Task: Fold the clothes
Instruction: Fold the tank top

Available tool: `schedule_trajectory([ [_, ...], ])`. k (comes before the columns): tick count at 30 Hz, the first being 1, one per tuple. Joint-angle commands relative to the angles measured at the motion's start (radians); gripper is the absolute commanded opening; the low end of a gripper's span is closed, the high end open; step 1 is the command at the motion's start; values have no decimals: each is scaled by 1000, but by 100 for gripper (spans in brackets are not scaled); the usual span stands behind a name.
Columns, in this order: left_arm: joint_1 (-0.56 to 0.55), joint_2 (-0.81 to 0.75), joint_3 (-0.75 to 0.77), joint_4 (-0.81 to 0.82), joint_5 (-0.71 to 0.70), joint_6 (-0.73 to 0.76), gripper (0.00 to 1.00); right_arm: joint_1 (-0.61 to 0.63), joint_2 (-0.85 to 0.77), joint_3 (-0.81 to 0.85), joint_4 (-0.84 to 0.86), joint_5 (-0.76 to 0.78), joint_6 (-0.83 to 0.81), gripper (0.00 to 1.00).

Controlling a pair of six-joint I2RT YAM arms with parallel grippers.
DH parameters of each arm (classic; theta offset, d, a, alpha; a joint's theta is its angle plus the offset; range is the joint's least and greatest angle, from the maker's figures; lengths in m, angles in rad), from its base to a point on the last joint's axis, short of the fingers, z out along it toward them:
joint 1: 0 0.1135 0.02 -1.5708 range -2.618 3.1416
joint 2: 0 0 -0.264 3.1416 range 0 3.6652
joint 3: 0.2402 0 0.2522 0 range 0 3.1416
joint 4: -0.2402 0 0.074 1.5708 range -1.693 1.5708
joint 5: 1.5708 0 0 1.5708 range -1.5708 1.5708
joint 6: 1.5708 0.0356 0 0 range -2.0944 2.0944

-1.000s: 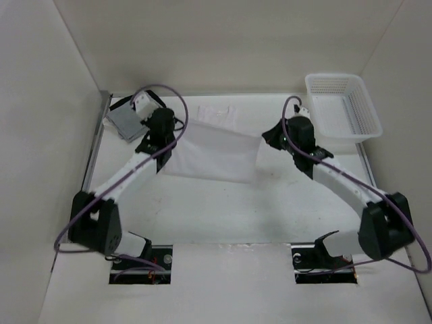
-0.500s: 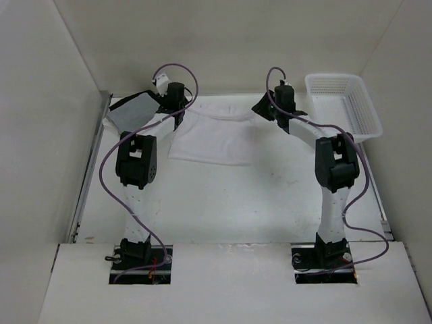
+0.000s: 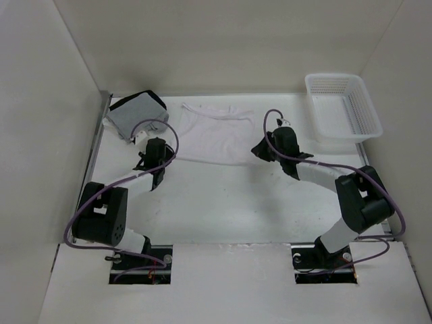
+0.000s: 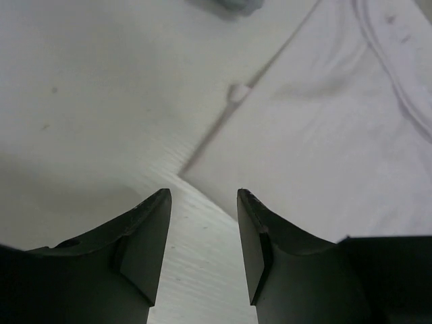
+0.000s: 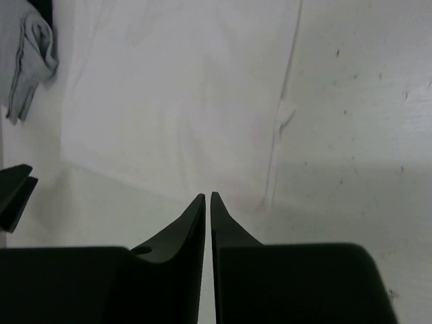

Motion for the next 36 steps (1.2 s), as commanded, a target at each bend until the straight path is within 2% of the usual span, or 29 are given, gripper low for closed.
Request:
schedule_trajectory([
  [1,61,17,-44,101,145,-79,43,21,-47,-79,124,3,19,12],
  [5,82,72,-60,144,190,-104,44,22,-65,-161,169,1,51,27],
  [11,105,167,-33,208,219,-136,45,18,-24,-234,239,-10,117,40],
  [16,101,218,-10,221,199,-149,33,-4,40,-229,298,-33,169,45],
  [21,102,244,-7,219,193,-159,22,-4,93,-208,325,-57,215,45],
  [28,107,235,-14,219,170,-167,13,-4,145,-198,361,-109,299,40],
  [36,102,228,-27,221,158,-173,7,-8,197,-229,453,-83,395,26],
])
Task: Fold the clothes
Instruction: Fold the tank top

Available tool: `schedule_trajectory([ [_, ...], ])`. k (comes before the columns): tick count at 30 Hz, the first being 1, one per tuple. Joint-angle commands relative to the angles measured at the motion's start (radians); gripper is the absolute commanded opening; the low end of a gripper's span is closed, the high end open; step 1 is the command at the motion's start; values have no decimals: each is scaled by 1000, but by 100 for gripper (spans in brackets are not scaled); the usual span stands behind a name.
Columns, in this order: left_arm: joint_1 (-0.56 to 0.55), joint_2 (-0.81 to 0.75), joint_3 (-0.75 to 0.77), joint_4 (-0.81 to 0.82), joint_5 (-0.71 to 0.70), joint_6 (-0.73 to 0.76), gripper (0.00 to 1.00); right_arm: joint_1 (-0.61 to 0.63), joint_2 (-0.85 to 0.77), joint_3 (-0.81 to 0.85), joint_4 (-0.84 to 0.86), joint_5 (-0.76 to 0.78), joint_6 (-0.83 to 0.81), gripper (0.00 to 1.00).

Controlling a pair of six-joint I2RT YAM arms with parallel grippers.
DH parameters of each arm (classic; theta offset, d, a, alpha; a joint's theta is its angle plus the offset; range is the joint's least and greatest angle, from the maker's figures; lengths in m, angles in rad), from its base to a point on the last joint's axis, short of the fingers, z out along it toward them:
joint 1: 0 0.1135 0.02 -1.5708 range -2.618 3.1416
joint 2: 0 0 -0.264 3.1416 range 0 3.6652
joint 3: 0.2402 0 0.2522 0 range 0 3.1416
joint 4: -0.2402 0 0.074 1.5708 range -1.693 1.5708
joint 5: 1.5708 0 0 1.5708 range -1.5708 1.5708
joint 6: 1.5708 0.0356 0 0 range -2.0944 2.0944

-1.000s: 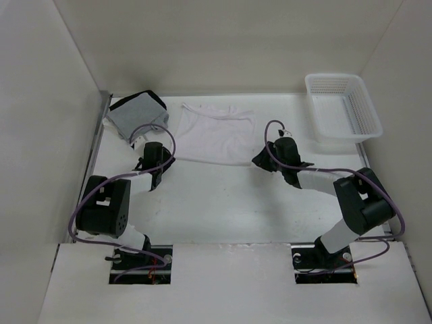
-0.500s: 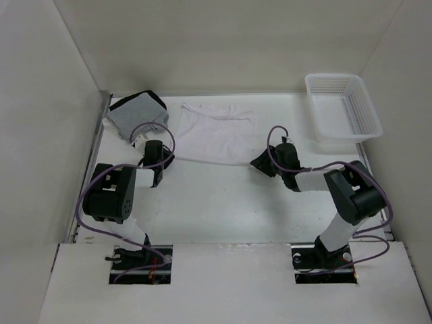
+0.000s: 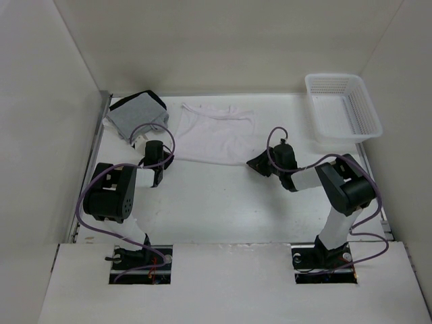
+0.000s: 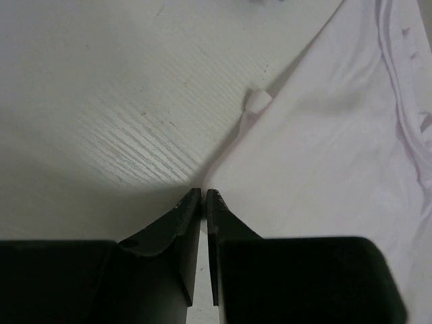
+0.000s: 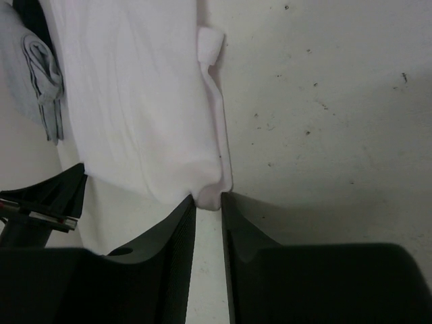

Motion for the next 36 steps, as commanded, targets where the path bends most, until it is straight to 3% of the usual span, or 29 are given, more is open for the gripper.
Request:
schedule_trajectory([
  [1,1,-1,-5,-3,-15,-11,7,-8,12,-12,77,37,56,24],
  [8,1,-4,-6,6,-15,-11,4,-11,22,-1,79,100,63,6],
  [13,-8,-77,-28,11,-9,-2,0,-7,-43,-36,82,113,37,0],
  [17,-49,-328,-63,-66,-29,43,0,15,-293,-127,-2,148,-27,0],
  [21,-106,-710,-69,-282,-76,90,0,82,-701,-184,-287,224,-137,0],
  [25,-192,-1069,3,-568,-118,110,0,235,-1133,-126,-701,384,-210,0],
  [28,-281,-1255,89,-766,-156,100,0,382,-1321,-17,-948,520,-219,0],
  [32,-393,-1380,176,-929,-224,67,0,648,-1415,156,-1151,727,-202,0],
  [36,-436,-1400,172,-956,-265,60,0,883,-1366,232,-1171,934,-210,0],
])
